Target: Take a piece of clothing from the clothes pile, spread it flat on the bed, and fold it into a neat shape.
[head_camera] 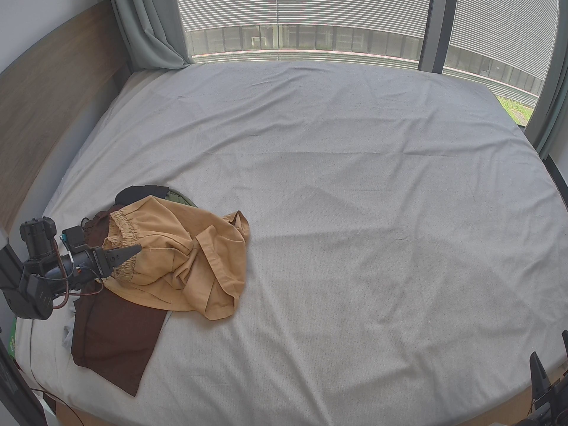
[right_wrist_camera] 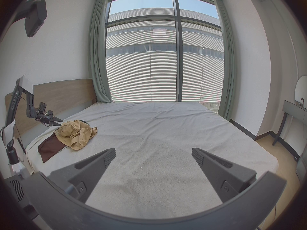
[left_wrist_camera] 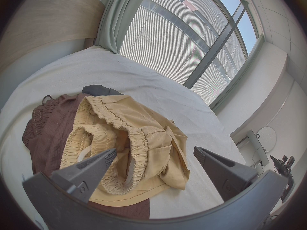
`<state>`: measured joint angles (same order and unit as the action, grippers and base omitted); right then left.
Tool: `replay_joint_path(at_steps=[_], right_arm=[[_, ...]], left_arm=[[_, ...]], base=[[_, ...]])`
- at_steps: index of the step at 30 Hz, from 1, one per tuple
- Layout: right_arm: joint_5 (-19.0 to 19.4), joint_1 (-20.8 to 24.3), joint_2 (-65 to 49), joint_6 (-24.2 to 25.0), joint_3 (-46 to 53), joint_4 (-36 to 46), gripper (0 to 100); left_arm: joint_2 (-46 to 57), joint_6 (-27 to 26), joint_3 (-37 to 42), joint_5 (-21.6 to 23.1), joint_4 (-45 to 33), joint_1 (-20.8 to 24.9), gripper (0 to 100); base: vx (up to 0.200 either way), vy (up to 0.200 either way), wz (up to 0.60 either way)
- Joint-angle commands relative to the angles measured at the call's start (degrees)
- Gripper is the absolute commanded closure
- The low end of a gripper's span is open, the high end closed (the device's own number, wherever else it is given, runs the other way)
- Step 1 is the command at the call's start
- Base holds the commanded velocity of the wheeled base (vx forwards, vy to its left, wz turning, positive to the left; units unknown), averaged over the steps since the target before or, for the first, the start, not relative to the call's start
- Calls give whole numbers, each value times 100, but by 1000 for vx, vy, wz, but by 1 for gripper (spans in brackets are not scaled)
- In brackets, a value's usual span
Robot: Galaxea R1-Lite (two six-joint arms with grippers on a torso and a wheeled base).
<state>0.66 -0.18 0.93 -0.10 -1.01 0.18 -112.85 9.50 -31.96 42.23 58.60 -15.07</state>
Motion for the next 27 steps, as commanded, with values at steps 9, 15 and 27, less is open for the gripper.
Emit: replay_joint_path(at_steps=[9,15,27], right_arm=[[4,1,-84,-8,92,-1,0],[13,1,-84,-8,92,-1,0],[4,1,-84,-8,92,-1,0]], left_arm=[[-361,659,-3,-312,741,645,0],[-712,922,32,-400,1285,733,0],[-967,958,32,-558,1716,733,100]], base=[[0,0,0],[0,0,0],[0,0,0]])
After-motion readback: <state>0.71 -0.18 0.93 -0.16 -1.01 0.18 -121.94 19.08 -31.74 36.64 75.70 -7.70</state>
